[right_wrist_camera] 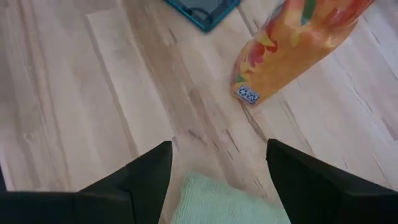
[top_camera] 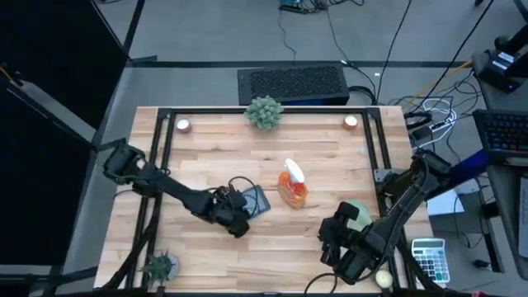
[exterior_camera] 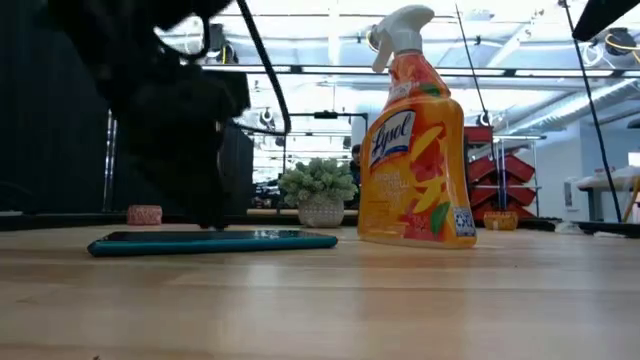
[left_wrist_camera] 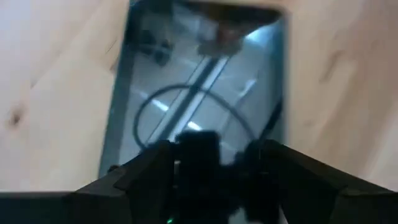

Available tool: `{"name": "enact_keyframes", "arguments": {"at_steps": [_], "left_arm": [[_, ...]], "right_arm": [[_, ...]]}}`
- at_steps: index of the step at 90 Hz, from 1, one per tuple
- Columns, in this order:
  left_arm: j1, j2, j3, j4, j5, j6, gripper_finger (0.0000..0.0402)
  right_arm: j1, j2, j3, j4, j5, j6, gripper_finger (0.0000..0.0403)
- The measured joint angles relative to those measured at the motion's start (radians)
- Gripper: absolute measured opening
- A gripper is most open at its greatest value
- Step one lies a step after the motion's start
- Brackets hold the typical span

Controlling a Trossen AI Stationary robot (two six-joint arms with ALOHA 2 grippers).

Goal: Apply microfiber cloth
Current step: Wipe the back of the cellphone using the microfiber cloth

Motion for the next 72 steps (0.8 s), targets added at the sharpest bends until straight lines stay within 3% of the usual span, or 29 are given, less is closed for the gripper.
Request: {"name": "enact_keyframes", "arguments": {"at_steps": [21,61,72], "left_arm": [[-0.002,0.039,0.005,0.007,-0.008,0.054,0.0242],[0.005,0.039,0.007,-0.015,0.048,0.767,0.0241],[0.007,0.039,0.012,-0.023,0.050,0.899,0.0241]], "right_arm": [[0.003,0.000,0.000,0.000,0.000,0.003,0.0242],[0.002,0.000,0.000,0.017,-0.003,-0.016,0.0242],[0.002,0.000,0.000,0.028,-0.003,-0.023,0.0242]]}}
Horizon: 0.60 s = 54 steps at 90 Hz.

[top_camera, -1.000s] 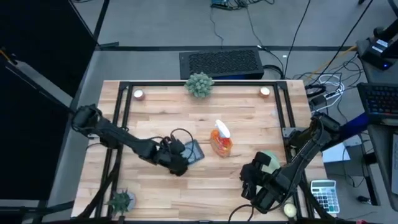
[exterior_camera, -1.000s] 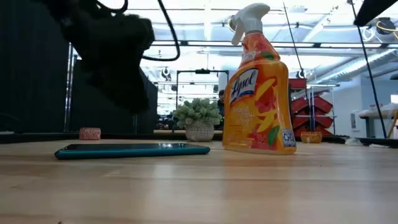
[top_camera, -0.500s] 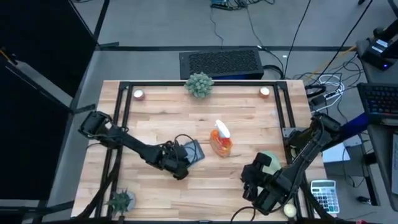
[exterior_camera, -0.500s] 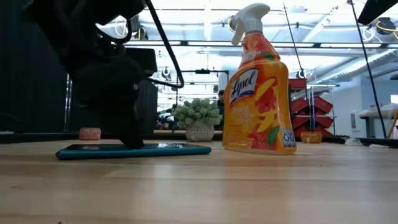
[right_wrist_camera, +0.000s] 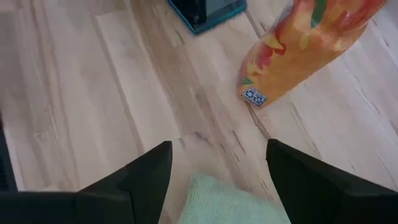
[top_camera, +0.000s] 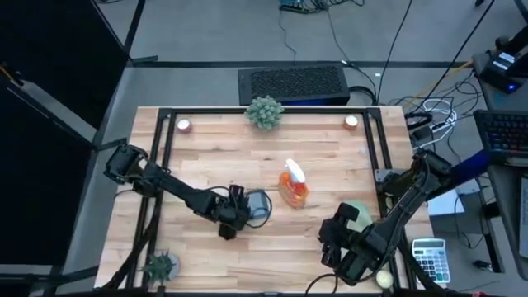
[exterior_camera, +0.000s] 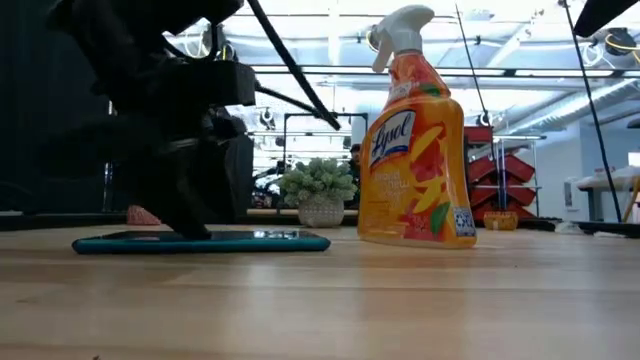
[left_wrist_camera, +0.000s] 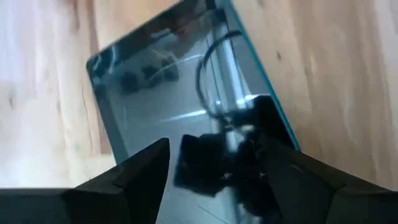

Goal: Apply microfiber cloth
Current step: Wipe the back of the cellphone using the microfiber cloth, then return to Home Position

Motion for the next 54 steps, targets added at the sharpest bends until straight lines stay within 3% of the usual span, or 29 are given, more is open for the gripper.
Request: {"name": "enact_keyframes", "arguments": {"at_steps": [17,35,43,54], "left_arm": [[-0.012,-0.030,0.104,-0.122,0.003,-0.129,0.0241],[-0.081,-0.198,0.238,-0.192,-0.027,-0.281,0.0226],[-0.109,-0.280,0.242,-0.213,-0.089,-0.268,0.0184],[-0.111,-0.429,0.215,-0.300,-0.141,-0.261,0.0072]], "right_arm": [[-0.001,0.000,0.000,0.000,0.000,-0.005,0.0242],[-0.040,-0.044,0.003,0.063,0.006,-0.122,0.0242],[-0.079,-0.085,0.004,0.098,0.003,-0.264,0.0239],[-0.150,-0.164,-0.001,0.097,0.002,-0.423,0.0203]]}}
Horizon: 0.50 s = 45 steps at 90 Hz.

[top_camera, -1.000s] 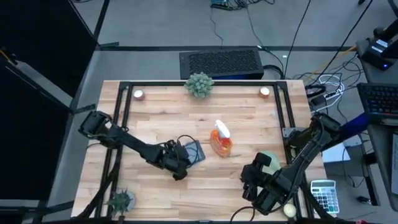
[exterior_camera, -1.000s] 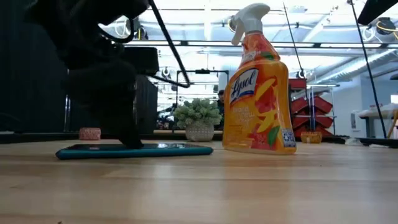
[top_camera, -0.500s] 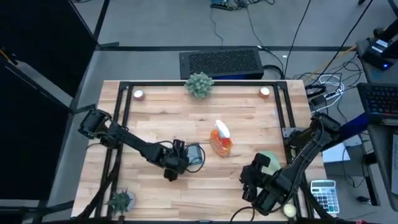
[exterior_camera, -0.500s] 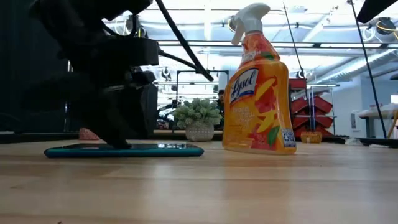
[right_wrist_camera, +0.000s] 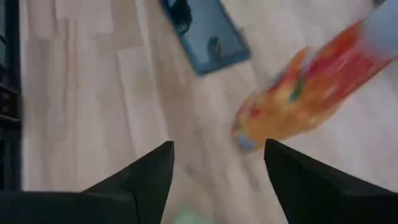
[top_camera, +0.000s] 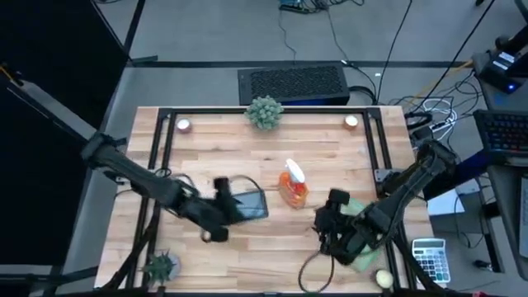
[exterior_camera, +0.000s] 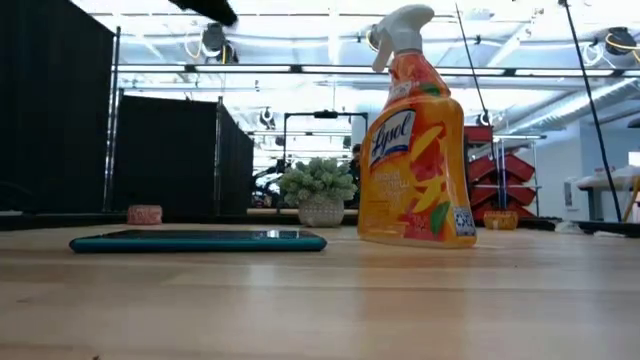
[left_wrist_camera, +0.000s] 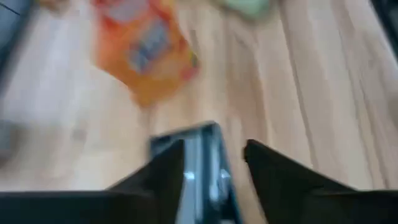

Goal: Apply microfiber cloth
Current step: Return to Home Position

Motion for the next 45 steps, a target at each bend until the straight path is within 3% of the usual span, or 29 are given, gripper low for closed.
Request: {"name": "enact_keyframes", "arguments": {"at_steps": [8,16,27,36,45], "left_arm": [[0.019,-0.101,-0.048,-0.061,0.003,0.012,0.0015],[0.049,-0.233,-0.122,-0.113,0.002,0.017,0.0011],[0.111,-0.436,-0.248,-0.061,0.035,0.053,0.0011],[0.187,-0.581,-0.340,0.018,0.107,0.082,0.0011],[0.243,-0.688,-0.399,0.085,0.192,0.085,0.0010]], "right_arm": [[-0.051,-0.073,-0.034,-0.009,0.000,-0.089,0.0156],[-0.095,-0.169,-0.101,-0.003,-0.004,-0.163,0.0099],[-0.153,-0.350,-0.233,0.055,-0.010,-0.225,0.0019],[-0.203,-0.540,-0.363,0.163,-0.069,-0.253,0.0009],[-0.237,-0.722,-0.503,0.385,-0.174,-0.294,0.0004]]}}
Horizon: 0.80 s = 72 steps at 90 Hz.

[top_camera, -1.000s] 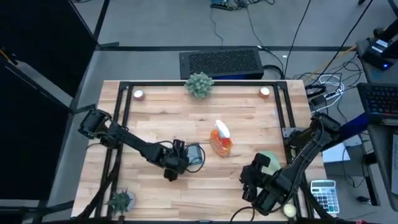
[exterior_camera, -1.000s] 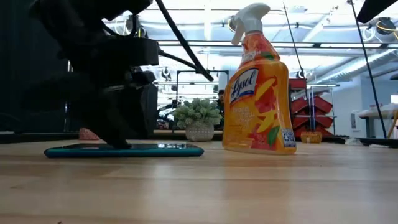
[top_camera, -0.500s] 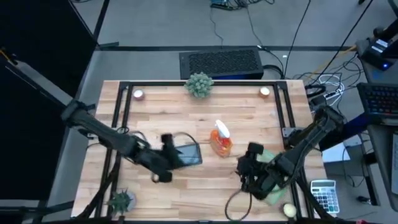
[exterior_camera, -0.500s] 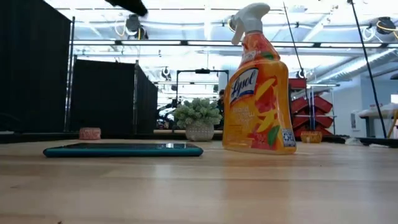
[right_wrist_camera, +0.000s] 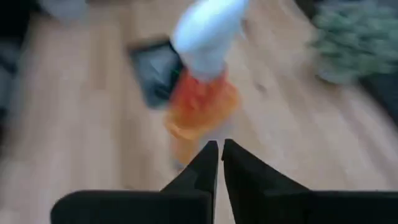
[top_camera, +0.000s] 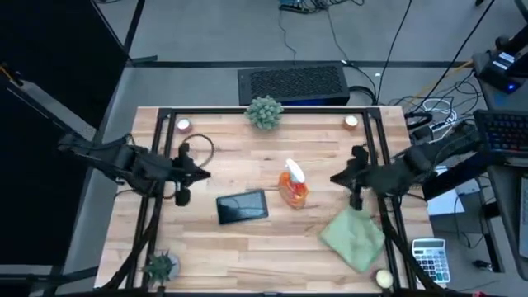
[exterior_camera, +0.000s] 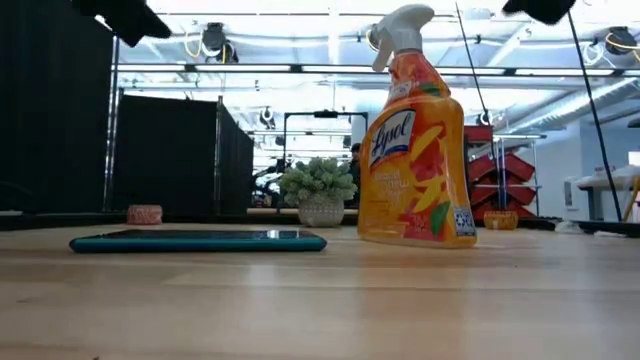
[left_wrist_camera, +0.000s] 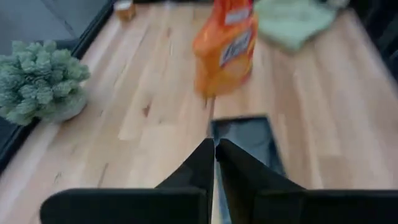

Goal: Apply microfiber cloth
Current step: Return to Home Position

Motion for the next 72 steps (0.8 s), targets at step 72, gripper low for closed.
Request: {"name": "enact_keyframes", "arguments": {"at_steps": [72], "left_arm": [[0.012,-0.126,-0.023,0.083,-0.016,0.018,0.0011]], "right_arm": [[-0.076,-0.270,-0.469,0.632,0.012,-0.286,0.0011]]}}
